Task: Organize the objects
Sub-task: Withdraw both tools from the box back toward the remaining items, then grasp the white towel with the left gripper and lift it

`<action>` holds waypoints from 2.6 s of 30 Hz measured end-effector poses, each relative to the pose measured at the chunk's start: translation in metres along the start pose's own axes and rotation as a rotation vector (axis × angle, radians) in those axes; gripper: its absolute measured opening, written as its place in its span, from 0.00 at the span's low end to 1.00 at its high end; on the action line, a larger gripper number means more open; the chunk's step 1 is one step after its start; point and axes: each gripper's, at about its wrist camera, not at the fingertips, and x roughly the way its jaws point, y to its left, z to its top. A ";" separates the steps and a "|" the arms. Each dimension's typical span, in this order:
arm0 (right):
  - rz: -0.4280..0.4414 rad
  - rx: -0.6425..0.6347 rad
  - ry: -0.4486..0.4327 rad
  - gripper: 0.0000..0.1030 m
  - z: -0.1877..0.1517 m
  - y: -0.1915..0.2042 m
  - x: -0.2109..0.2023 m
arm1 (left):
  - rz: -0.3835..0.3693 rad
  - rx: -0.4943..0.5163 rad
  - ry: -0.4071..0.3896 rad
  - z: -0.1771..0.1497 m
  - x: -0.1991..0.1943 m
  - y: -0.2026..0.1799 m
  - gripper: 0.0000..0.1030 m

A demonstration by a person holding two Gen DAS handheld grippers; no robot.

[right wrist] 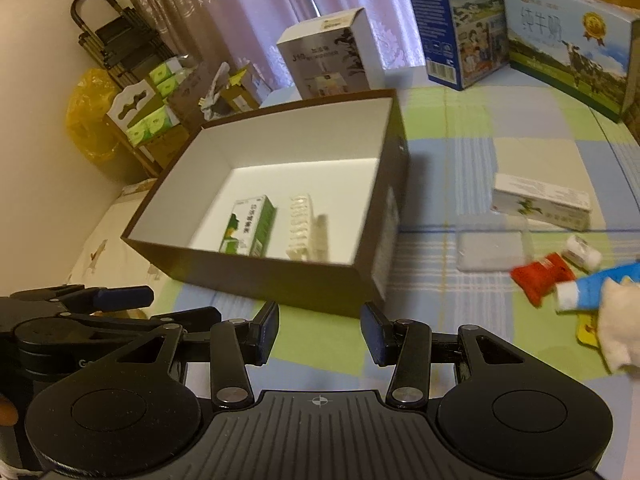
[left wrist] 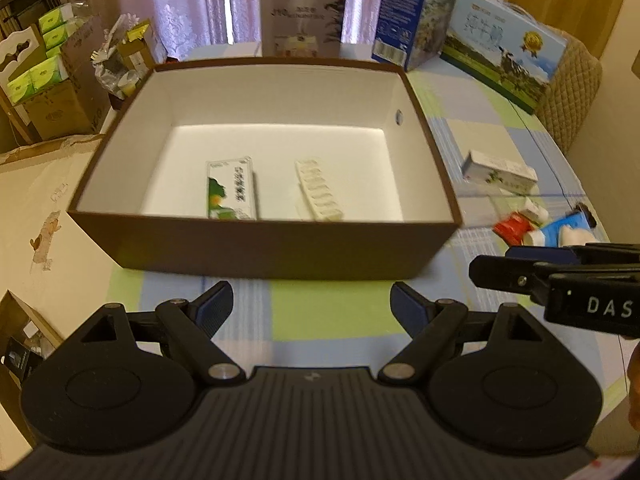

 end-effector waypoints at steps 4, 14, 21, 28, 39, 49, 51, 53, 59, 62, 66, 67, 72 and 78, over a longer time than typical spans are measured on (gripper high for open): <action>-0.010 0.004 0.017 0.42 -0.010 -0.015 -0.011 | -0.011 0.010 0.017 -0.009 0.002 -0.017 0.81; -0.056 0.066 0.010 0.42 -0.031 -0.061 -0.044 | -0.056 0.081 0.039 -0.022 0.010 -0.066 0.81; -0.106 0.120 -0.009 0.42 -0.041 -0.099 -0.069 | -0.087 0.130 0.045 -0.023 0.016 -0.102 0.81; -0.127 0.162 -0.023 0.42 -0.051 -0.127 -0.089 | -0.111 0.167 0.053 -0.023 0.021 -0.132 0.81; -0.172 0.226 -0.044 0.42 -0.058 -0.170 -0.113 | -0.148 0.220 0.055 -0.020 0.031 -0.172 0.81; -0.237 0.299 -0.057 0.42 -0.069 -0.218 -0.132 | -0.210 0.276 0.070 -0.015 0.050 -0.221 0.81; -0.246 0.312 -0.055 0.42 -0.071 -0.228 -0.135 | -0.230 0.281 0.070 -0.013 0.056 -0.232 0.81; -0.252 0.322 -0.053 0.42 -0.073 -0.237 -0.137 | -0.249 0.283 0.072 -0.013 0.062 -0.243 0.81; -0.267 0.343 -0.050 0.42 -0.076 -0.263 -0.142 | -0.279 0.283 0.070 -0.013 0.076 -0.273 0.81; -0.270 0.354 -0.050 0.42 -0.077 -0.276 -0.143 | -0.301 0.267 0.069 -0.012 0.083 -0.284 0.83; -0.271 0.365 -0.048 0.42 -0.076 -0.292 -0.142 | -0.321 0.249 0.066 -0.009 0.091 -0.298 0.85; -0.270 0.366 -0.047 0.42 -0.076 -0.295 -0.142 | -0.325 0.242 0.068 -0.009 0.094 -0.301 0.86; -0.268 0.357 -0.039 0.42 -0.073 -0.308 -0.137 | -0.329 0.199 0.079 -0.006 0.111 -0.318 0.88; -0.262 0.363 -0.026 0.42 -0.072 -0.322 -0.133 | -0.286 0.168 0.074 -0.004 0.131 -0.333 0.89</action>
